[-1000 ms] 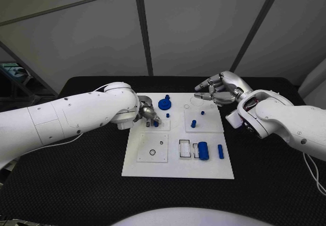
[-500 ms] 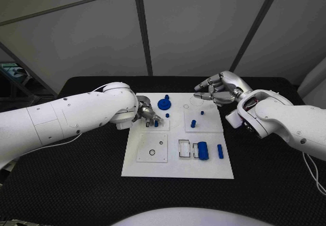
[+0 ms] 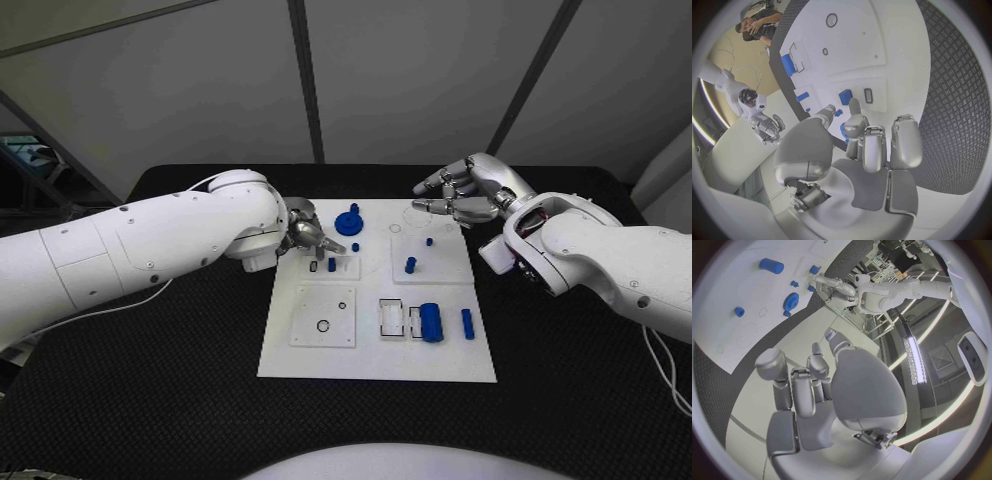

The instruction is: Assemble the parts on the task board

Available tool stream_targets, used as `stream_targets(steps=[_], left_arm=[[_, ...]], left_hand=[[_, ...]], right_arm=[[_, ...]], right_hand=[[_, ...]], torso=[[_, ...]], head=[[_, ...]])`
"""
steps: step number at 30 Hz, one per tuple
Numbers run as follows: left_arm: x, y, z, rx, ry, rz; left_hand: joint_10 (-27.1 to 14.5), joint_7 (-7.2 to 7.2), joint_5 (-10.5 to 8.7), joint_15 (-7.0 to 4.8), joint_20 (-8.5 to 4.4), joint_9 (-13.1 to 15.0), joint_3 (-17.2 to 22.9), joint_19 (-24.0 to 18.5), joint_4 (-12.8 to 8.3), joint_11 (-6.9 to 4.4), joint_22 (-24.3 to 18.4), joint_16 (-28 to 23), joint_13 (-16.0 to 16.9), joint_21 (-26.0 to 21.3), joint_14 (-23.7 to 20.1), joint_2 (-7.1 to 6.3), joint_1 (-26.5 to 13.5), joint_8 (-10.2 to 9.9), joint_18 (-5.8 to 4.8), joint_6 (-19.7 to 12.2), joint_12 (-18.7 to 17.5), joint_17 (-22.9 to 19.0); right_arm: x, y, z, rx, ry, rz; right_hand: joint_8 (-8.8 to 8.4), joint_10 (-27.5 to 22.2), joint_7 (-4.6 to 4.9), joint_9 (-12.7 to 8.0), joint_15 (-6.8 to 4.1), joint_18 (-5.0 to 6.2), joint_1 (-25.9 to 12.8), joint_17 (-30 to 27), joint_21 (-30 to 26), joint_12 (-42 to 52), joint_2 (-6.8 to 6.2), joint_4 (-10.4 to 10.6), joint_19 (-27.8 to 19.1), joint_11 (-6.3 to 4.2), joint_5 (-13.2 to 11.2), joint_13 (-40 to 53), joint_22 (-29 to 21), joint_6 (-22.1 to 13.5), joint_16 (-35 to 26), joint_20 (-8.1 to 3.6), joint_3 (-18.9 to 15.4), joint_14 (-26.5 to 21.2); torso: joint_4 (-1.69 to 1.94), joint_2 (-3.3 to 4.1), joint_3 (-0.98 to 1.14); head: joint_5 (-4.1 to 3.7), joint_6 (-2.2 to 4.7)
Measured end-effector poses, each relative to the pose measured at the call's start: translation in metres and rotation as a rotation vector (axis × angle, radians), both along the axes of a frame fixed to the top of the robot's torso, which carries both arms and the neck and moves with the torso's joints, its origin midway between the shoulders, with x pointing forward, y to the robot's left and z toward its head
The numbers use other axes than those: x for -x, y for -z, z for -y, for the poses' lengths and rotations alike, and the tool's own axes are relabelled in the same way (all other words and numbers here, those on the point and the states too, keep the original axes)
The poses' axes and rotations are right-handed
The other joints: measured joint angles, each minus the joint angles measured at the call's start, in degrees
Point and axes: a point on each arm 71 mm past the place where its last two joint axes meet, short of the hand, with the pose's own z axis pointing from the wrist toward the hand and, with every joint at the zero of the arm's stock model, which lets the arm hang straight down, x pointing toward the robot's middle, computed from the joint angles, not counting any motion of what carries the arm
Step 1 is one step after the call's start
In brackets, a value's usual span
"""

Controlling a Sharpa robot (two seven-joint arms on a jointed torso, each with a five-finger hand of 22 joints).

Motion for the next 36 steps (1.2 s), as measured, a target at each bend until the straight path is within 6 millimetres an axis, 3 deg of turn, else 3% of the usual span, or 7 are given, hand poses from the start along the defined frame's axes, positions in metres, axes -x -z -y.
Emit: stream_targets(steps=[6, 11, 20, 21, 22, 36], left_arm=[[-0.013, -0.029, -0.017, 0.028, -0.040, 0.044], [-0.027, -0.041, -0.035, 0.016, -0.084, 0.054], [-0.045, -0.035, -0.040, -0.017, -0.112, 0.018], [-0.047, -0.033, -0.040, -0.022, -0.113, 0.013], [-0.049, -0.031, -0.041, -0.028, -0.116, 0.006], [-0.058, -0.015, -0.037, -0.058, -0.118, -0.043]], left_hand=[[-3.35, 1.45, 0.23, 1.05, 1.14, -1.23, -3.10, -2.34, 0.40, 1.26, -3.98, 0.00, -5.23, -3.06, 0.00, 0.70, 2.30, -2.07, -0.01, -2.84, -4.32, 0.00], [-5.10, 2.40, 0.23, 1.66, 1.52, -2.97, -4.82, -3.13, 1.03, 2.18, -5.40, -0.23, -7.98, -4.21, 0.00, 1.37, 3.88, -3.82, -0.01, -3.79, -6.43, 0.00], [-5.37, 2.40, 0.23, 1.77, 1.84, -3.96, -5.76, -3.45, 1.64, 2.46, -5.81, -0.27, -8.49, -4.65, 0.11, 2.02, 4.53, -4.24, 0.09, -3.79, -6.43, 0.00], [-5.37, 2.40, 0.22, 1.86, 1.93, -4.12, -6.06, -3.54, 1.65, 2.46, -5.91, -0.49, -8.58, -4.65, 0.20, 2.05, 4.55, -4.48, 1.96, -3.79, -6.44, 0.00], [-5.37, 2.40, 0.23, 1.86, 1.93, -4.20, -6.07, -3.54, 1.65, 2.46, -5.99, -0.49, -8.61, -4.65, 0.20, 2.05, 4.55, -4.61, 2.67, -3.79, -6.44, 0.00], [-5.37, 2.40, 0.22, 2.05, 1.93, -4.63, -6.54, -3.54, 2.13, 2.46, -5.80, -0.49, -8.61, -4.65, 0.00, 2.28, 4.78, -4.61, 2.61, -3.78, -6.43, 0.00]], right_arm=[[-0.001, 0.000, 0.002, 0.002, 0.005, 0.000], [-0.001, 0.001, 0.002, 0.002, 0.007, 0.000], [-0.002, 0.001, 0.001, 0.002, 0.006, -0.001], [-0.002, 0.001, 0.001, 0.002, 0.006, -0.001], [-0.002, 0.001, 0.001, 0.002, 0.006, -0.001], [-0.002, 0.001, -0.002, 0.000, 0.001, -0.001]], right_hand=[[0.00, 0.00, 0.00, 0.00, 0.00, 0.00, 0.00, 0.00, 0.00, 0.00, 0.00, 0.00, 0.00, 0.00, 0.00, 0.00, 0.00, 0.00, 0.00, 0.00, 0.00, 0.00], [0.00, 0.00, 0.00, 0.00, 0.00, 0.00, 0.00, -0.01, 0.00, 0.00, 0.00, 0.00, 0.00, 0.00, 0.00, 0.00, 0.00, 0.00, 0.00, 0.00, 0.00, 0.00], [0.00, 0.00, 0.00, -0.06, 0.00, 0.00, -0.23, -0.01, 0.00, 0.00, 0.23, 0.00, 0.00, 0.00, 0.00, 0.01, 0.01, 0.00, 0.00, 0.00, 0.00, 0.00], [0.00, 0.00, 0.00, -0.06, 0.00, 0.00, -0.23, -0.01, 0.00, 0.00, 0.23, 0.00, 0.00, 0.00, 0.00, 0.00, 0.01, 0.00, 0.00, 0.00, 0.00, 0.00], [0.00, 0.00, 0.00, -0.06, 0.00, 0.00, -0.23, -0.01, 0.00, 0.00, 0.23, 0.00, 0.00, 0.00, 0.00, 0.01, 0.01, 0.00, 0.00, 0.00, 0.00, 0.00], [0.00, 0.00, 0.00, -0.06, 0.00, 0.00, -0.23, -0.02, 0.00, 0.00, 0.23, 0.00, 0.00, 0.00, 0.00, 0.01, 0.01, 0.00, 0.00, 0.00, 0.00, 0.00]], torso=[[0.00, -0.04, 0.01], [0.01, -0.04, 0.08], [-0.06, 0.06, 0.04], [-0.08, 0.06, 0.03], [-0.08, 0.07, 0.02], [-0.08, 0.05, 0.01]], head=[[-0.05, 0.19], [0.08, 0.44], [0.36, 0.46], [0.36, 0.42], [0.37, 0.39], [0.42, 0.26]])
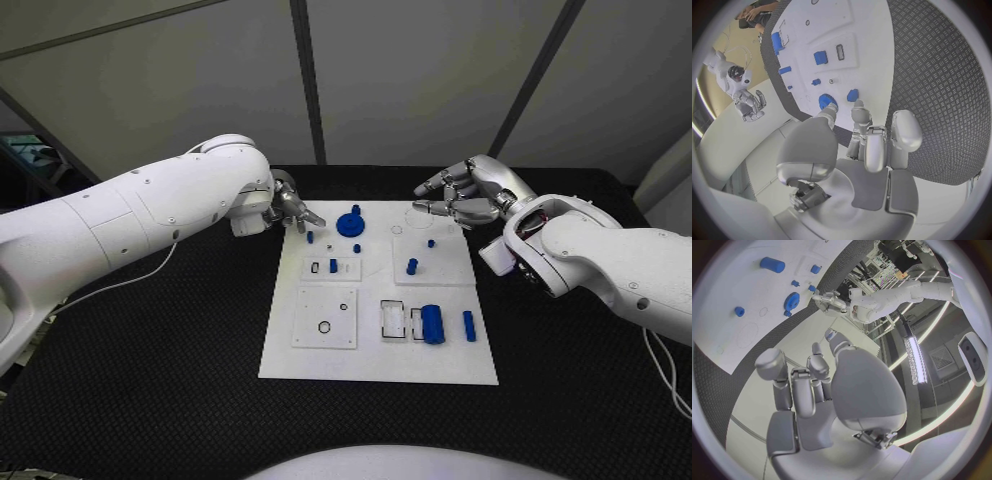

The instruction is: Assemble the parts on the task board

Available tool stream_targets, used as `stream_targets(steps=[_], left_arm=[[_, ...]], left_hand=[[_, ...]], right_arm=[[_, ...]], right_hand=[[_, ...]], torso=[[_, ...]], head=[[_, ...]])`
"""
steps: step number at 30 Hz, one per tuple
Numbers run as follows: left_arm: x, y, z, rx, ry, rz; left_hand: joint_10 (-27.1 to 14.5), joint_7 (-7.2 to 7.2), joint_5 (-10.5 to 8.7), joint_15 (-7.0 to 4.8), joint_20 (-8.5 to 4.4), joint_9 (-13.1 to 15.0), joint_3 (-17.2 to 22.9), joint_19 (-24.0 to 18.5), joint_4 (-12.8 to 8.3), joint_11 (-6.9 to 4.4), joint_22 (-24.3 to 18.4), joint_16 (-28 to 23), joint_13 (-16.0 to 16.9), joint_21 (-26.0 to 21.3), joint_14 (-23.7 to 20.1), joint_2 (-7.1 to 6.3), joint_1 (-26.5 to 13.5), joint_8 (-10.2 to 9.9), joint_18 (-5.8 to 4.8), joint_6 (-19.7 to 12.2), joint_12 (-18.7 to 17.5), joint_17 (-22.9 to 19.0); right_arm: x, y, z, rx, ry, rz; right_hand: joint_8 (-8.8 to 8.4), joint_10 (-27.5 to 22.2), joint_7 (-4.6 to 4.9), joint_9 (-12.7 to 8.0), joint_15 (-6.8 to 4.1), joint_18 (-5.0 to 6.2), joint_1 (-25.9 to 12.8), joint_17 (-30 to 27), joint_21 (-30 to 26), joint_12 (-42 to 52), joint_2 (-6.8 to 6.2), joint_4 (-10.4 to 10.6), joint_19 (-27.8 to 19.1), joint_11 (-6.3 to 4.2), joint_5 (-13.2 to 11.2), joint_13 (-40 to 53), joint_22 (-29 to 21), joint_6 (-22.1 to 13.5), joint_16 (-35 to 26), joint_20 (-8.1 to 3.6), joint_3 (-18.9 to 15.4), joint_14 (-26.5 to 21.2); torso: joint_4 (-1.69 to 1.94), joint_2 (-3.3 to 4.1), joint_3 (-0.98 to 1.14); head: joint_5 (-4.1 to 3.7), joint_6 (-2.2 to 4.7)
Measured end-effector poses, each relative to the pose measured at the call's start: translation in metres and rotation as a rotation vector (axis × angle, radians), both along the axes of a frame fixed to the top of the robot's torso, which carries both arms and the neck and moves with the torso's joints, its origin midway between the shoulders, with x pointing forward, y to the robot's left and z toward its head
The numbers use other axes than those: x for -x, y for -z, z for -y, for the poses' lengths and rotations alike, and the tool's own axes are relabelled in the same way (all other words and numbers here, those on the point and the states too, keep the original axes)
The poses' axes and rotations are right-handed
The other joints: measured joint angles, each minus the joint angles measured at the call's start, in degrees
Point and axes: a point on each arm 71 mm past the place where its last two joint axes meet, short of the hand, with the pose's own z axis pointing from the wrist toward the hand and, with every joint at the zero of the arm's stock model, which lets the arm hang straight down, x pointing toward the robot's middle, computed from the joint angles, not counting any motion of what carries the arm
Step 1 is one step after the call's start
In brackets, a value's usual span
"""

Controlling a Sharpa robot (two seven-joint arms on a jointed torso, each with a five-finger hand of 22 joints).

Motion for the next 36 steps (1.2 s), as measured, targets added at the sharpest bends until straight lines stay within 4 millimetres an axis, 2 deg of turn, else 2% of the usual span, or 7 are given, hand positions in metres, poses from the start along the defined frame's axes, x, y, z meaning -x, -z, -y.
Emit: stream_targets(steps=[6, 14, 16, 30, 33, 36], left_arm=[[-0.001, 0.002, 0.001, -0.001, 0.004, -0.006], [-0.002, 0.005, 0.000, -0.007, 0.007, -0.019], [-0.002, 0.006, 0.000, -0.009, 0.007, -0.023], [-0.002, 0.010, -0.001, -0.017, 0.014, -0.042], [-0.002, 0.010, -0.001, -0.017, 0.016, -0.044], [-0.001, 0.010, -0.001, -0.017, 0.019, -0.046]], left_hand=[[0.00, 0.00, 0.00, 0.00, 0.00, -0.22, -0.14, 0.00, -0.14, 0.00, 0.01, 0.00, 0.00, 0.00, 0.00, 0.23, 0.23, 0.00, 0.00, 0.00, 0.00, 0.00], [-0.21, 0.00, 0.00, 0.00, 0.00, -0.81, -0.48, 0.00, -0.17, 0.21, 0.18, 0.01, -0.10, 0.00, 0.00, 1.41, 1.45, -0.21, -0.01, 0.00, 0.00, 0.00], [-0.21, 0.19, 0.00, 0.00, 0.00, -0.91, -0.59, 0.00, -0.28, 0.21, 0.18, 0.01, -0.10, 0.00, 0.00, 1.14, 1.75, -0.21, -0.02, 0.20, 0.00, 0.00], [-0.42, 0.21, 0.22, 0.00, 0.00, -1.46, -0.79, 0.00, -0.48, 0.01, 0.33, 0.01, -0.17, 0.00, 0.00, 2.51, 3.12, -0.21, -0.02, 0.21, 0.00, 0.00], [-0.41, -0.01, 0.22, 0.00, 0.00, -1.51, -0.95, 0.01, -0.64, 0.01, 0.33, 0.01, -0.17, 0.00, 0.00, 2.40, 3.33, -0.21, -0.01, 0.43, 0.00, 0.00], [-0.41, 0.20, 0.22, 0.00, 0.00, -1.80, -0.95, 0.00, -0.64, 0.00, 0.44, 0.02, -0.24, 0.00, 0.00, 3.09, 4.30, -0.21, -0.01, 0.64, 0.00, 0.00]], right_arm=[[0.000, 0.000, 0.000, 0.000, 0.000, 0.000], [0.000, 0.000, -0.001, 0.000, -0.001, 0.000], [0.000, 0.000, -0.001, 0.000, -0.001, 0.000], [0.000, 0.000, -0.001, 0.000, -0.002, 0.000], [0.000, 0.000, -0.001, 0.000, -0.002, 0.000], [0.000, 0.000, -0.001, -0.001, -0.002, 0.000]], right_hand=[[0.00, 0.00, 0.00, 0.00, 0.00, 0.00, 0.00, 0.00, 0.00, 0.00, 0.00, 0.00, 0.00, 0.00, 0.00, -0.02, 0.00, 0.00, 0.00, 0.00, 0.00, 0.00], [0.00, 0.00, 0.00, 0.00, 0.00, 0.00, 0.00, 0.00, 0.00, 0.00, 0.00, 0.00, 0.00, 0.00, 0.00, -0.04, 0.00, 0.00, 0.00, 0.00, 0.00, 0.00], [0.00, 0.00, 0.00, 0.00, 0.00, 0.00, 0.00, 0.00, 0.00, 0.00, 0.00, 0.00, 0.00, 0.00, 0.00, -0.04, 0.00, 0.00, 0.00, 0.00, 0.00, 0.00], [0.00, 0.00, 0.00, 0.01, 0.00, 0.00, 0.00, -0.01, 0.00, 0.00, 0.00, 0.00, 0.00, 0.00, 0.00, -0.04, 0.01, 0.00, 0.00, 0.00, 0.00, 0.00], [0.00, 0.00, 0.00, 0.01, 0.00, 0.00, 0.00, -0.01, 0.00, 0.00, 0.00, 0.00, 0.00, 0.00, 0.00, -0.04, 0.01, 0.00, 0.00, 0.00, 0.00, 0.00], [0.00, 0.00, 0.00, 0.01, 0.00, 0.00, 0.00, 0.00, 0.00, 0.00, 0.00, 0.00, 0.00, 0.00, 0.00, -0.04, 0.01, 0.00, 0.00, 0.00, 0.00, 0.00]], torso=[[0.01, -0.01, 0.02], [0.06, -0.03, 0.03], [0.06, -0.05, 0.03], [0.06, -0.05, 0.02], [0.06, -0.05, 0.02], [0.06, -0.05, 0.02]], head=[[-0.03, -0.03], [-0.07, -0.08], [-0.07, -0.09], [-0.12, -0.10], [-0.13, -0.14], [-0.14, -0.18]])
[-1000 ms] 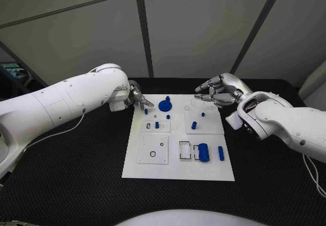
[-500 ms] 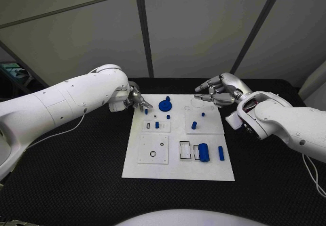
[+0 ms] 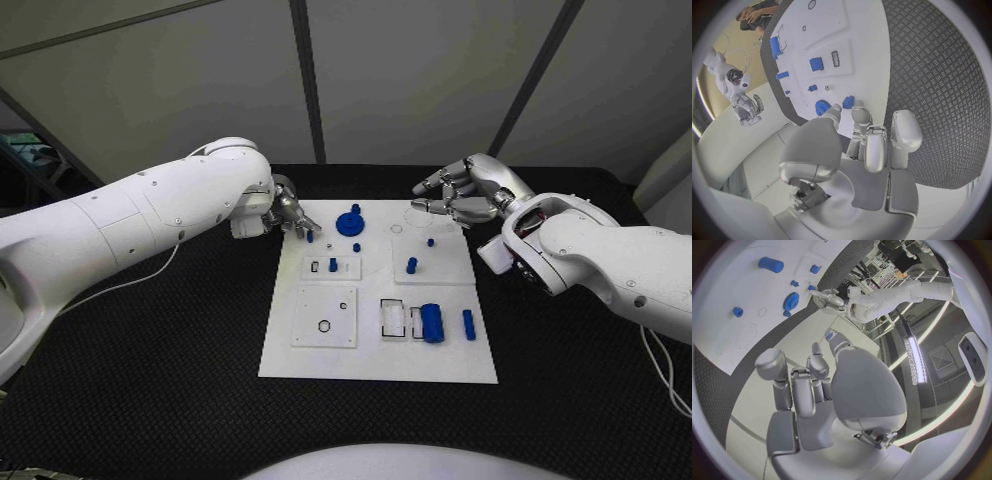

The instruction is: Assemble the parts on the task board

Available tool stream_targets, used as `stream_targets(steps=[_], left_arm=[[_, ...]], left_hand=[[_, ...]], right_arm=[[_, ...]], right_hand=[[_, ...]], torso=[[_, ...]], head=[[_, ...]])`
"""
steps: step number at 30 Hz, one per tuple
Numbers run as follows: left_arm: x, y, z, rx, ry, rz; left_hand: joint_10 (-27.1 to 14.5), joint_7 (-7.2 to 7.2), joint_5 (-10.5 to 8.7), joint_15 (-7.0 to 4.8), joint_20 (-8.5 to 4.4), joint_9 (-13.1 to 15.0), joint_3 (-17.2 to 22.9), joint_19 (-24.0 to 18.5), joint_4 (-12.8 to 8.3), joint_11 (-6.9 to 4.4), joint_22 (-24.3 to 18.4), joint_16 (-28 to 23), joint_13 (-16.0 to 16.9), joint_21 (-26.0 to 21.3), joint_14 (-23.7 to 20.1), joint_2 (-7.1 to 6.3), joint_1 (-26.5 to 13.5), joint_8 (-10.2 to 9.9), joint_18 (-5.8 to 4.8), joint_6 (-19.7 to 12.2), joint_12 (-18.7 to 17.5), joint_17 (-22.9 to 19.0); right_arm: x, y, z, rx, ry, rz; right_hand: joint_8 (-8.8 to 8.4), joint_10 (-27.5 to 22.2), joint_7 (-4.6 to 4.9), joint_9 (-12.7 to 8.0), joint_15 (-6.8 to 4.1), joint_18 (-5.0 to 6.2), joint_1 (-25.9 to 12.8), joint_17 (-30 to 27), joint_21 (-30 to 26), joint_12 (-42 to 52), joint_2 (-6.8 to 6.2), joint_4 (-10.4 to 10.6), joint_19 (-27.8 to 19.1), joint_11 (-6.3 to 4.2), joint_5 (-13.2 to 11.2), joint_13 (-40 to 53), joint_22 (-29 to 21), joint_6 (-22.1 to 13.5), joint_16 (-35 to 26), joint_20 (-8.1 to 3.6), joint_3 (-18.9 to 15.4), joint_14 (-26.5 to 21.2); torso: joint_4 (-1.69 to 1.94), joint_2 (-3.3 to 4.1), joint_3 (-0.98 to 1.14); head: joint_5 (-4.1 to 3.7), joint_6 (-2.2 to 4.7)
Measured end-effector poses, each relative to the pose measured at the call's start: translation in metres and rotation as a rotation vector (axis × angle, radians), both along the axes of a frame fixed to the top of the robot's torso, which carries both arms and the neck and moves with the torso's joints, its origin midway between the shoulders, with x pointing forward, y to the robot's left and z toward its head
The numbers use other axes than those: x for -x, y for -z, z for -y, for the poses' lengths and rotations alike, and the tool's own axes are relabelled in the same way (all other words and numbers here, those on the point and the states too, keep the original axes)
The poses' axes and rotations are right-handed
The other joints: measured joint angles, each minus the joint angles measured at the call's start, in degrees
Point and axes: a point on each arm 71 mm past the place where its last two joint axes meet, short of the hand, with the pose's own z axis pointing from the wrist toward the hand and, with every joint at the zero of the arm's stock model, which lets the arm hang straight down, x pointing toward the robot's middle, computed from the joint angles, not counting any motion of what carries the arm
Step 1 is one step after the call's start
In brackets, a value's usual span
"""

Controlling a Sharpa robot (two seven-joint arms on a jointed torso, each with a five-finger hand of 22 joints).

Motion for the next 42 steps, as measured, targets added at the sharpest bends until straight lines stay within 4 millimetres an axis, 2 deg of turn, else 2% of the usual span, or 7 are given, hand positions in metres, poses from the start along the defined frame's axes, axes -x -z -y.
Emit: stream_targets(steps=[12, 16, 19, 22, 26, 30, 42], left_arm=[[0.001, 0.001, 0.002, 0.008, 0.017, -0.010], [0.001, 0.001, 0.003, 0.018, 0.019, -0.012], [0.001, 0.000, 0.003, 0.029, 0.020, -0.012], [0.001, 0.000, 0.004, 0.040, 0.017, -0.010], [0.001, 0.000, 0.002, 0.054, 0.010, -0.007], [0.003, 0.000, -0.002, 0.075, 0.001, -0.002], [0.026, -0.005, -0.007, 0.139, 0.006, 0.015]], left_hand=[[-0.20, -0.20, 0.00, 0.00, 0.00, -1.09, 1.20, 0.00, -2.15, -0.20, 0.17, 0.01, -0.70, 0.00, 0.00, 2.36, 4.31, -0.24, -0.01, 0.20, 0.19, 0.00], [-0.72, -0.20, -1.13, 0.00, 0.00, -1.75, 3.61, 0.00, -4.33, -0.71, 0.41, 0.01, -1.72, 0.00, 0.00, 3.93, 7.70, -0.71, -0.01, 0.20, -0.59, 0.00], [-1.22, -0.20, -1.80, 0.00, -0.22, -2.68, 7.62, 0.22, -6.29, -0.58, 0.55, 0.02, -2.83, 0.00, 0.00, 4.29, 9.44, -1.34, -0.01, -0.05, -1.73, 0.00], [-1.40, 0.02, -2.07, 0.00, -0.22, -3.02, 10.61, 0.22, -6.65, -0.38, 0.55, 0.02, -3.50, -0.35, 0.00, 4.14, 10.05, -1.65, 0.01, -0.26, -2.30, 0.00], [-1.14, 0.12, -2.11, 0.00, -0.22, -3.01, 14.03, 0.22, -3.77, -0.41, 0.69, 0.02, -4.09, -0.44, 0.00, 3.28, 9.49, -0.76, -0.01, -0.36, -2.38, 0.00], [-0.85, 0.12, -2.02, 0.00, -0.22, -3.00, 20.89, 0.22, -4.90, -0.52, 0.69, 0.02, -4.99, -0.84, 0.00, 0.32, 6.46, 0.78, -0.01, -0.35, -3.04, 0.00], [0.16, -0.08, -2.03, 0.00, -0.19, -2.91, 27.56, 0.28, -6.15, -0.72, 1.47, 0.26, -5.49, -0.89, 0.00, -1.67, 2.37, 3.16, 0.00, -0.55, -3.05, 0.00]], right_arm=[[0.000, 0.000, 0.000, 0.000, 0.000, -0.001], [-0.001, 0.000, -0.001, 0.000, -0.001, -0.001], [-0.001, 0.000, 0.000, 0.001, -0.001, -0.001], [-0.001, 0.000, 0.000, 0.001, -0.001, -0.002], [-0.001, 0.001, 0.000, 0.001, -0.001, -0.002], [-0.001, 0.001, 0.001, 0.003, 0.000, -0.003], [-0.001, 0.001, 0.003, 0.007, 0.005, -0.007]], right_hand=[[0.20, 0.00, 0.00, 0.00, 0.00, 0.01, 0.00, 0.00, -0.20, 0.00, 0.00, 0.12, 0.00, 0.00, 0.00, 0.00, -0.06, 0.00, 0.00, 0.00, 0.12, 0.00], [0.20, 0.00, 0.00, 0.00, 0.00, 0.00, 0.00, 0.00, -0.20, 0.00, 0.00, 0.17, 0.00, 0.00, 0.00, 0.00, -0.06, 0.00, 0.00, 0.00, 0.17, 0.00], [0.20, 0.00, 0.00, 0.00, 0.00, 0.01, 0.00, 0.00, -0.20, 0.00, 0.00, 0.17, 0.00, 0.00, 0.00, 0.01, -0.06, 0.00, 0.00, 0.00, 0.17, 0.00], [0.20, 0.00, 0.00, 0.00, 0.00, 0.00, 0.00, 0.00, -0.20, 0.00, 0.00, 0.17, 0.00, 0.00, 0.00, 0.00, -0.06, 0.00, 0.00, 0.00, 0.17, 0.00], [0.20, 0.00, 0.00, 0.00, 0.00, 0.01, 0.00, 0.04, -0.20, 0.00, 0.00, 0.17, 0.00, 0.00, 0.00, 0.01, -0.05, 0.00, 0.00, 0.00, 0.17, 0.00], [0.20, 0.00, 0.00, 0.00, 0.00, 0.00, 0.00, 0.04, -0.20, 0.00, 0.00, 0.17, 0.00, 0.00, 0.00, 0.01, -0.05, 0.00, 0.00, 0.00, 0.17, 0.00], [0.20, 0.00, 0.00, 0.00, 0.00, 0.00, 0.00, 0.03, -0.20, 0.00, 0.00, 0.17, 0.00, 0.00, 0.00, 0.01, -0.18, 0.00, 0.00, 0.00, 0.17, 0.00]], torso=[[0.01, 0.02, 0.01], [0.02, 0.02, 0.01], [0.03, 0.02, 0.01], [0.03, 0.02, 0.01], [0.03, -0.01, 0.02], [0.07, -0.04, 0.02], [0.17, -0.09, 0.01]], head=[[-0.05, -0.13], [-0.08, -0.22], [-0.12, -0.31], [-0.13, -0.32], [-0.14, -0.36], [-0.12, -0.40], [0.18, -0.37]])
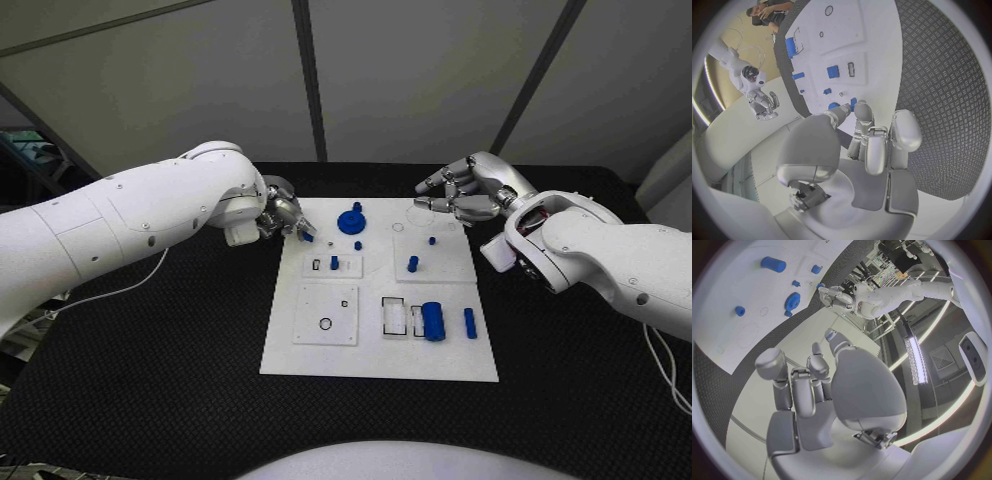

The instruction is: Assemble the parts on the task board

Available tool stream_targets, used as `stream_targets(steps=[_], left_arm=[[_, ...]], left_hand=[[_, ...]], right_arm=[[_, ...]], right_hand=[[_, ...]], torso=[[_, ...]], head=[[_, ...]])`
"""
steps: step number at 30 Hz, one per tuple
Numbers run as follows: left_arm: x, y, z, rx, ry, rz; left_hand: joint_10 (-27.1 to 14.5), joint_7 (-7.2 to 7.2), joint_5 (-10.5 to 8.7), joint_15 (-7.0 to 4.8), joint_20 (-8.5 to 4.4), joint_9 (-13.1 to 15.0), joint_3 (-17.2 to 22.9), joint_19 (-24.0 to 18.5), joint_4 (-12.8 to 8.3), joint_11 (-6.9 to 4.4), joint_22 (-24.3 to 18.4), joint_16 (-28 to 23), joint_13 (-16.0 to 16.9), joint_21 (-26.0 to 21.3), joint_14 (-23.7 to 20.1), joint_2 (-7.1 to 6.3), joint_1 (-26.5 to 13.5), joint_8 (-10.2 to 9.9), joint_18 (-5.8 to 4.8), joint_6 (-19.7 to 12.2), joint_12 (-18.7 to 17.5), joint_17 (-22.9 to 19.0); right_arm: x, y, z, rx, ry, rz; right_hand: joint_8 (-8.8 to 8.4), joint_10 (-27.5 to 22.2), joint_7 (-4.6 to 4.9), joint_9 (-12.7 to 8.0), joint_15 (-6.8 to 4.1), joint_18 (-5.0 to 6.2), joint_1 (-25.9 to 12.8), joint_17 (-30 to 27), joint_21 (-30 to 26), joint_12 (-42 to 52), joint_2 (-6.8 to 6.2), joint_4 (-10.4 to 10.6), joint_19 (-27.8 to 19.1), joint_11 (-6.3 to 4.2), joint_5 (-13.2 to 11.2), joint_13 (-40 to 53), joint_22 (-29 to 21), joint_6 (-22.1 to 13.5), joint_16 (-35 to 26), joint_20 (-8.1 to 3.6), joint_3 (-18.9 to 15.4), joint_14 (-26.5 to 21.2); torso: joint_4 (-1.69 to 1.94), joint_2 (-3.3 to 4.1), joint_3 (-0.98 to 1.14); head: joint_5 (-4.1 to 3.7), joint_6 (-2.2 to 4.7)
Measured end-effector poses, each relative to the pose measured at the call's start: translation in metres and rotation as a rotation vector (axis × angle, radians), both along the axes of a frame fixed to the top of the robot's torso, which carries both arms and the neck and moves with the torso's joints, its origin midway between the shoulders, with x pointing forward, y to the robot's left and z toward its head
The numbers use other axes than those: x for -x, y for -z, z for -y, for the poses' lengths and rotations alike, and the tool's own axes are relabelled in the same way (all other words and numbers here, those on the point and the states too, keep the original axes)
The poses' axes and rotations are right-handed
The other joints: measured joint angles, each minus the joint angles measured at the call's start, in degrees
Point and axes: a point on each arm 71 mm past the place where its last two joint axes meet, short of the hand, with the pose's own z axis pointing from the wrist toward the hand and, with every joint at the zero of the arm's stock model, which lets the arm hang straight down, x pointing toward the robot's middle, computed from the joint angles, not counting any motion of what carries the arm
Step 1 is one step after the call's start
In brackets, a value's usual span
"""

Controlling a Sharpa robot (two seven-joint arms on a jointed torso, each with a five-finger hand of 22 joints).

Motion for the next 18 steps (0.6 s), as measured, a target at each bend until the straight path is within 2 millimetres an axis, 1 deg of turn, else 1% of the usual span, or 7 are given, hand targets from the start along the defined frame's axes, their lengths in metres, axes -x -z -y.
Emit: stream_targets(steps=[5, 7, 9, 11, 14, 16, 18], left_arm=[[0.014, 0.002, -0.002, 0.025, -0.002, 0.008], [0.020, 0.004, -0.001, 0.035, 0.000, 0.011], [0.024, 0.006, 0.001, 0.042, 0.002, 0.013], [0.028, 0.008, 0.002, 0.047, 0.003, 0.013], [0.033, 0.012, 0.004, 0.049, 0.006, 0.014], [0.035, 0.014, 0.006, 0.047, 0.011, 0.015], [0.037, 0.016, 0.008, 0.041, 0.019, 0.016]], left_hand=[[0.69, 0.00, -0.04, 0.00, -0.21, -0.11, 1.74, 0.80, -0.34, -0.01, 0.88, 0.21, 0.14, 0.76, 0.00, -0.98, -0.98, 1.23, -0.02, 0.00, 0.45, 0.00], [0.92, -0.20, -0.04, 0.00, -0.25, -0.23, 2.70, 1.22, -0.68, -0.12, 1.47, 0.22, 0.38, 1.15, 0.00, -1.28, -1.28, 1.48, -3.95, -0.21, 0.56, 0.00], [0.94, -0.23, -0.05, -0.01, -0.23, -0.27, 3.54, 1.59, -1.04, -0.13, 2.04, 0.22, 0.49, 1.66, 0.02, -1.67, -1.67, 1.95, -3.89, -0.18, 0.85, 0.00], [1.06, -0.36, -0.05, -0.20, -0.23, -0.36, 3.61, 1.59, -0.97, -0.22, 2.32, 0.22, 0.49, 1.66, 0.21, -1.74, -1.74, 2.01, -0.35, -0.05, 0.85, 0.00], [1.35, -0.43, -0.20, -0.21, -0.44, -0.44, 3.83, 1.80, -0.87, -0.15, 2.59, 0.22, 0.54, 1.89, 0.20, -2.09, -2.09, 2.39, -0.47, 0.03, 0.85, 0.00], [1.44, -0.44, -0.20, -0.37, -0.44, -0.44, 3.88, 1.79, -0.90, -0.24, 2.70, 0.22, 0.56, 2.02, 0.04, -2.11, -2.11, 2.41, -3.50, 0.03, 0.85, 0.00], [1.52, -0.44, -0.21, -0.41, -0.46, -0.46, 3.92, 1.90, -0.94, -0.31, 2.87, 0.22, 0.56, 2.22, 0.00, -2.12, -2.11, 2.43, -3.49, 0.03, 0.85, 0.00]], right_arm=[[0.000, 0.000, 0.001, 0.002, 0.002, -0.002], [-0.001, 0.000, 0.001, 0.002, 0.003, -0.003], [-0.001, 0.001, 0.001, 0.003, 0.003, -0.003], [-0.001, 0.001, 0.001, 0.003, 0.003, -0.004], [-0.001, 0.001, 0.001, 0.004, 0.003, -0.005], [-0.001, 0.001, 0.001, 0.004, 0.003, -0.005], [-0.001, 0.001, 0.002, 0.004, 0.003, -0.006]], right_hand=[[0.00, 0.00, 0.00, 0.00, 0.00, 0.00, 0.00, 0.00, 0.00, 0.00, 0.00, 0.00, 0.00, 0.00, 0.00, -0.04, 0.00, 0.00, 0.00, 0.00, 0.00, 0.00], [0.00, 0.00, 0.00, 0.00, 0.00, 0.00, 0.00, 0.00, 0.00, 0.00, 0.00, 0.00, 0.00, 0.00, 0.00, -0.06, 0.00, 0.00, 0.00, 0.00, 0.00, 0.00], [0.00, 0.00, 0.00, 0.00, 0.00, 0.00, 0.00, 0.00, 0.00, 0.00, 0.00, 0.00, 0.00, 0.00, 0.00, -0.06, 0.00, 0.00, 0.00, 0.00, 0.00, 0.00], [0.00, 0.00, 0.00, 0.00, 0.00, -0.01, 0.00, -0.01, 0.00, 0.00, 0.00, 0.00, 0.00, 0.00, 0.00, -0.06, -0.02, 0.00, 0.00, 0.00, 0.00, 0.00], [0.00, 0.00, 0.00, 0.00, 0.00, -0.01, 0.00, -0.01, 0.00, 0.00, 0.00, 0.00, 0.00, 0.00, 0.00, -0.05, -0.05, 0.00, 0.00, 0.00, 0.00, 0.00], [0.00, 0.00, 0.00, 0.00, 0.00, 0.00, 0.00, -0.01, 0.00, 0.00, 0.00, 0.00, 0.00, 0.00, 0.00, -0.05, -0.05, 0.00, 0.00, 0.00, 0.00, 0.00], [0.00, 0.00, 0.00, 0.00, 0.00, 0.00, 0.00, -0.01, 0.00, 0.00, 0.00, 0.00, 0.00, 0.00, 0.00, -0.05, -0.04, 0.00, 0.00, 0.00, 0.00, 0.00]], torso=[[0.01, 0.00, 0.00], [0.04, 0.00, 0.01], [0.09, 0.00, 0.00], [0.15, 0.00, -0.01], [0.18, 0.01, -0.01], [0.18, 0.03, -0.01], [0.18, 0.04, 0.00]], head=[[0.26, 0.03], [0.38, 0.02], [0.41, -0.03], [0.43, -0.07], [0.44, -0.08], [0.44, -0.08], [0.44, -0.09]])
